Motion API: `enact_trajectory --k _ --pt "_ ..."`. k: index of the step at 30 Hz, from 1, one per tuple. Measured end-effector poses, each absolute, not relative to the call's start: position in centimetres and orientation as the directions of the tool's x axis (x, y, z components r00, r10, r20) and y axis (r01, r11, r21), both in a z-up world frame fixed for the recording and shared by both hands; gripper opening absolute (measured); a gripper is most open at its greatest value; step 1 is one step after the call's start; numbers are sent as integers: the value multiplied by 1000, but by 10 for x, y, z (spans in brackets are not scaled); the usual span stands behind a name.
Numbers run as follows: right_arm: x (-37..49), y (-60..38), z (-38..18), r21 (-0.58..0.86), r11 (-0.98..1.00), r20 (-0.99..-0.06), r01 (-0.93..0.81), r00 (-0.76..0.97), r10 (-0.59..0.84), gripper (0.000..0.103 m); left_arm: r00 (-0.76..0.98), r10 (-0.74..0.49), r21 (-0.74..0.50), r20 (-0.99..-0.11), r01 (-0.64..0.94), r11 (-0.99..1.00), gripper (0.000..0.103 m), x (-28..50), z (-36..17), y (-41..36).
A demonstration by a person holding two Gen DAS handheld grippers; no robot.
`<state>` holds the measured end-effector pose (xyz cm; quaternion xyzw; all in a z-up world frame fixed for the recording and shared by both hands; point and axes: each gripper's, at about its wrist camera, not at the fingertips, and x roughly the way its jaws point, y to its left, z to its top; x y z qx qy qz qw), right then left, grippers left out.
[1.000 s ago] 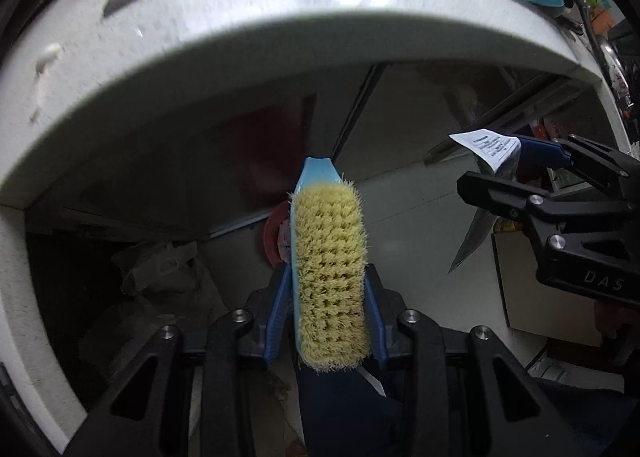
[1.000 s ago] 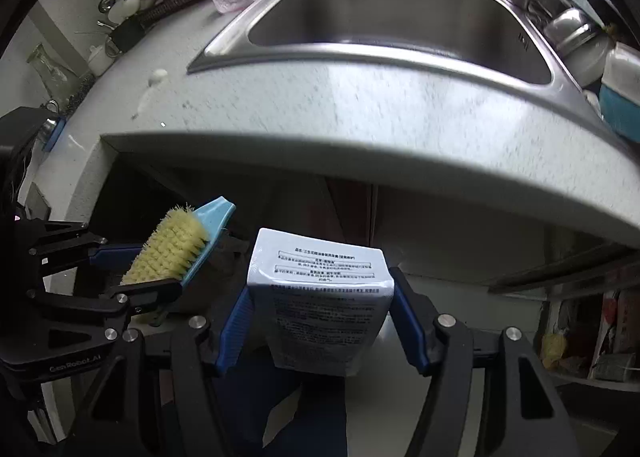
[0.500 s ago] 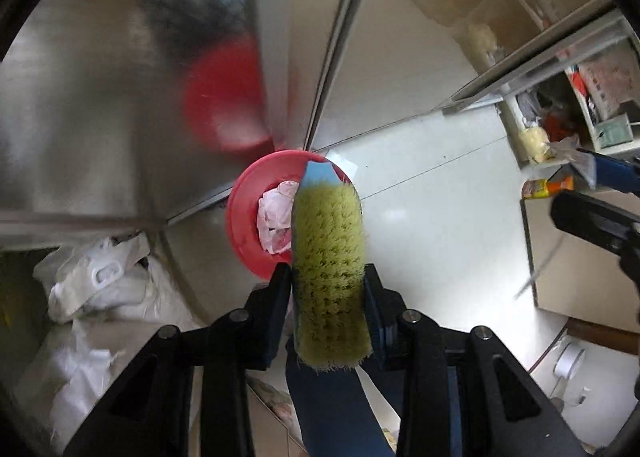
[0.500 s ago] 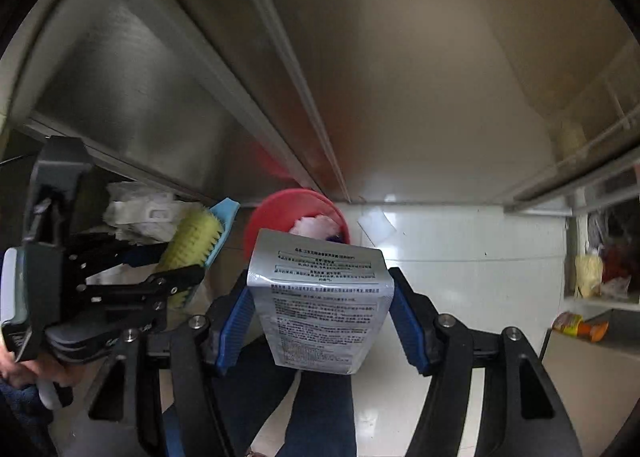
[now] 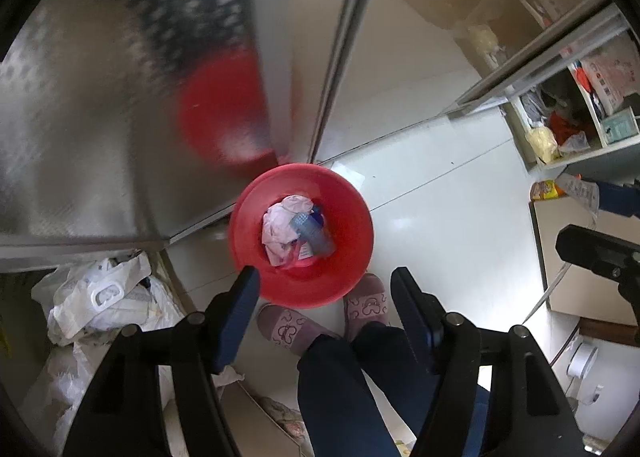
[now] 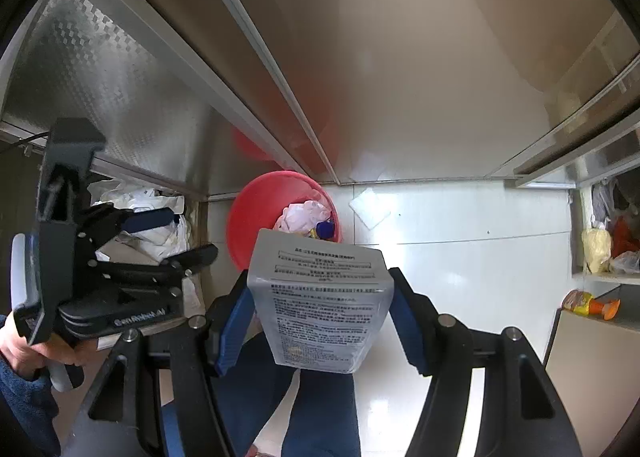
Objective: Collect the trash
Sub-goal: 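Open the left tool to drop the scrub brush into the bucket, then open the right tool to drop the paper packet into the bucket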
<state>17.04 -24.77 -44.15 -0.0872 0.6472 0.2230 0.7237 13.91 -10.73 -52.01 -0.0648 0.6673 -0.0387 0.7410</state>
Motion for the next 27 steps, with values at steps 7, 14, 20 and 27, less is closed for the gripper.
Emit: enact_trajectory --k 7,14,20,27 --pt "170 -239 -447 184 856 -973 -483 32 228 62 122 -150 -164 -981 -109 981 88 126 -521 -84" --pt "171 -208 -461 202 788 -970 -582 -6 244 62 152 -132 -156 -980 -159 975 103 112 -518 -64" --pt "166 -180 -483 208 723 -968 -659 -34 248 62 144 -101 -128 -984 -191 973 103 100 -520 -46" --pt "161 -153 -504 173 664 -974 -727 -28 223 62 137 -88 -120 -987 -249 961 103 87 -527 -24"
